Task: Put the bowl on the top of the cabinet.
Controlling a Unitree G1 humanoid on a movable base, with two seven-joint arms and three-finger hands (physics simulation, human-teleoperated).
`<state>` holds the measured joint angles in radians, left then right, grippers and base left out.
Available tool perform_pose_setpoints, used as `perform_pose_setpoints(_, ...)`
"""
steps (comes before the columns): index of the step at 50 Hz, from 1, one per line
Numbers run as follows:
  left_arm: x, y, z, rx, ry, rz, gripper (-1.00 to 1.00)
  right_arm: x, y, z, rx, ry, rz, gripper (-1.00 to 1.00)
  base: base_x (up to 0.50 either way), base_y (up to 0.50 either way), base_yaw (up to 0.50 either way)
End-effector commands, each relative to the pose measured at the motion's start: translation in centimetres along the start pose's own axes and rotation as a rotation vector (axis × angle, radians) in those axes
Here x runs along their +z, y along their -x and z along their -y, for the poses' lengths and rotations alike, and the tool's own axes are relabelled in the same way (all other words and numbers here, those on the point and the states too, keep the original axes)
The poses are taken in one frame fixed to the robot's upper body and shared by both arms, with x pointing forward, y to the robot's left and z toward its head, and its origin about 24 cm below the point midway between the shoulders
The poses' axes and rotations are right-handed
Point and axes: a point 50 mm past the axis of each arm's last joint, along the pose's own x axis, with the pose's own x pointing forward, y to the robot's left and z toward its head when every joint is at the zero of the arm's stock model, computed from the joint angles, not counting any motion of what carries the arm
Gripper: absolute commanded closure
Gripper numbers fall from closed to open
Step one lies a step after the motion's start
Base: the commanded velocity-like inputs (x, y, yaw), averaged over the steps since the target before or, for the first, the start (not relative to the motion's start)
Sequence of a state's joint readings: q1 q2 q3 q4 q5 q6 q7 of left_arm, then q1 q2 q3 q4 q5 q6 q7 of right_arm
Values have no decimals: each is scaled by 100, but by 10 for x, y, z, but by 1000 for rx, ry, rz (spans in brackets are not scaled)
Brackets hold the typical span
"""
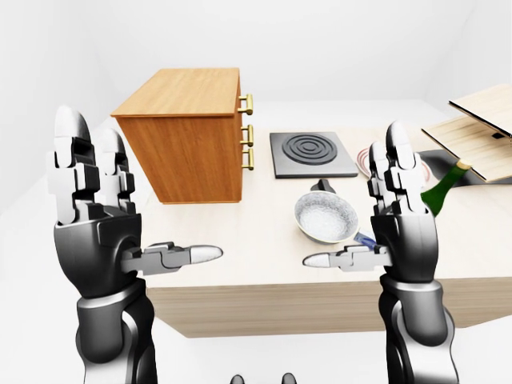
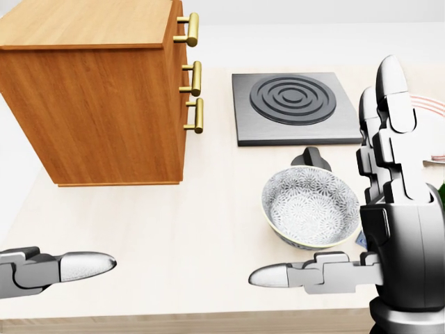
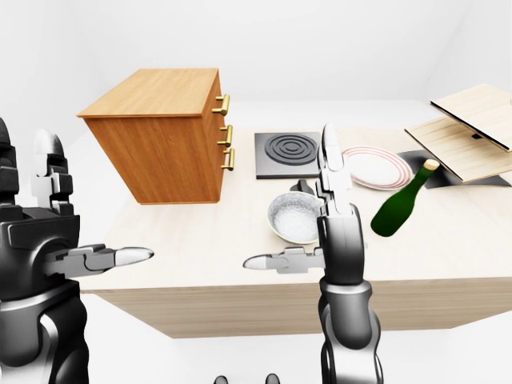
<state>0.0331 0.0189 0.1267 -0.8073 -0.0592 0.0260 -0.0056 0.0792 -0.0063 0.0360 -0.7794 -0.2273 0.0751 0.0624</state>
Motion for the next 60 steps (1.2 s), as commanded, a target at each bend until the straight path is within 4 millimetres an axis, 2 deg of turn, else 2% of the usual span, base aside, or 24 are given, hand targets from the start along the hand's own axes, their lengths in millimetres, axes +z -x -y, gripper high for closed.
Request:
perform_pose_setpoints(1,-1,-1,0,6,-7,-5,-100,2,-3,0,5,3,10,-100,0,30,0)
perform_pose_setpoints(9,-3,-2,-1,9,-7,-10,-100,-5,-2,-3,10,6,-1,-100,0,30,0)
perform_pose_setpoints(32,-9,1,-2,13,-10,-15,-100,-9,1,-1,-4,-7,-17,-100,0,29,0)
perform_pose_setpoints(47,-7,2,-1,1,4,-27,-100,-10,4,-2,-5,-23,-24,-100,6,2,0)
perform_pose_setpoints(60,-8,4,1,-12,14,-35,-100,-11,7,-4,5,-29,-28,-100,32,0,0)
